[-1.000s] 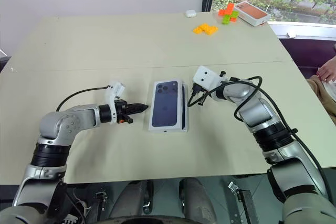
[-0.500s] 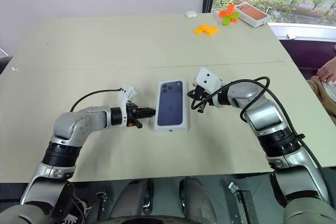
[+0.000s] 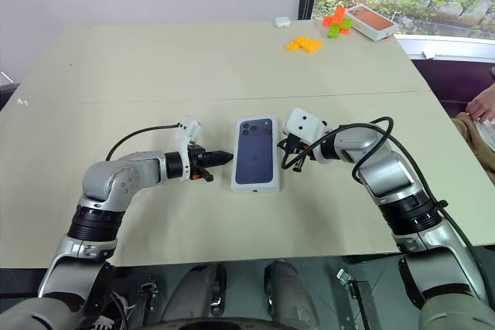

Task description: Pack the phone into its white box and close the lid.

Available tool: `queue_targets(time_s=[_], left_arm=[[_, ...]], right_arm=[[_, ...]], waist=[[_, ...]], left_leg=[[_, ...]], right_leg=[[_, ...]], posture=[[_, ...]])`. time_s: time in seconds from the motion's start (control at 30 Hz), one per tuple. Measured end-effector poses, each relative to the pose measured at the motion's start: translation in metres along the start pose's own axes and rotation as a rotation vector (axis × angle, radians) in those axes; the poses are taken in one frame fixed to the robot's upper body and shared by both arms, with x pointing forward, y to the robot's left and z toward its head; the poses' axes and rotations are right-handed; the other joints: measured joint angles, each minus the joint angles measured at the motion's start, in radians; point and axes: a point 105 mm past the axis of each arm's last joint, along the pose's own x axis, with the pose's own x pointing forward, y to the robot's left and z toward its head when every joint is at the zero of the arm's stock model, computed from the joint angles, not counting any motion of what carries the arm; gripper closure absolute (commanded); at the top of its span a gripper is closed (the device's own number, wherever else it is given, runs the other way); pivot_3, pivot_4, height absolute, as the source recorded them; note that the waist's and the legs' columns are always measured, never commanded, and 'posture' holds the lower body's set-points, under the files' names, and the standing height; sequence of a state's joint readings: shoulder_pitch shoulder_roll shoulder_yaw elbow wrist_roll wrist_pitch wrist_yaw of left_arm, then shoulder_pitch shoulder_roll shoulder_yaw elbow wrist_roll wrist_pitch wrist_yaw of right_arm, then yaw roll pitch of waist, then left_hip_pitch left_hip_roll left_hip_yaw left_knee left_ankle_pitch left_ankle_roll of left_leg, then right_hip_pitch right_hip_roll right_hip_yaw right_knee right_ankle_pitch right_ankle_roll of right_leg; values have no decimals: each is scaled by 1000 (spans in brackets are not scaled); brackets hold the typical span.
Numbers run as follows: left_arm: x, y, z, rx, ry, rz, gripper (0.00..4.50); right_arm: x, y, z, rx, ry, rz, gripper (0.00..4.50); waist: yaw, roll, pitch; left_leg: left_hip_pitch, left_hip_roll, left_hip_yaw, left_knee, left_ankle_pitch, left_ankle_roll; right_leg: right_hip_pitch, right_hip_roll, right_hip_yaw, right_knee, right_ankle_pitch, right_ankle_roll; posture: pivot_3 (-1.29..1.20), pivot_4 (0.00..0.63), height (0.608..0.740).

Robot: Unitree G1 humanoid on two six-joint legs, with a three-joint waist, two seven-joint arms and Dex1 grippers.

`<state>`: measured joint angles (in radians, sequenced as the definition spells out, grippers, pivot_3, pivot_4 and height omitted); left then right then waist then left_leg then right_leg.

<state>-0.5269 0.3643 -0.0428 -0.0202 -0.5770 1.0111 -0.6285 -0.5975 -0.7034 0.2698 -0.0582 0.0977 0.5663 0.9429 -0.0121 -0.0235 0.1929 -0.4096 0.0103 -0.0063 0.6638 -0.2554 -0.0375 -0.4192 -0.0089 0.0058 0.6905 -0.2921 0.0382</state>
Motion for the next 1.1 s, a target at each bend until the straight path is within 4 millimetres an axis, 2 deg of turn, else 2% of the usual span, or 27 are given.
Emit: queue_targets(time_s=[1.1], left_arm=[[8,5,4,44,-14,34,4500]], right_arm=[[6,0,-8,-73,52,-32,4482]], waist=[[-1,0,0]], left_leg=[[0,0,0,0,0,0]], right_leg=[[0,0,0,0,0,0]], posture=[[0,150,740]])
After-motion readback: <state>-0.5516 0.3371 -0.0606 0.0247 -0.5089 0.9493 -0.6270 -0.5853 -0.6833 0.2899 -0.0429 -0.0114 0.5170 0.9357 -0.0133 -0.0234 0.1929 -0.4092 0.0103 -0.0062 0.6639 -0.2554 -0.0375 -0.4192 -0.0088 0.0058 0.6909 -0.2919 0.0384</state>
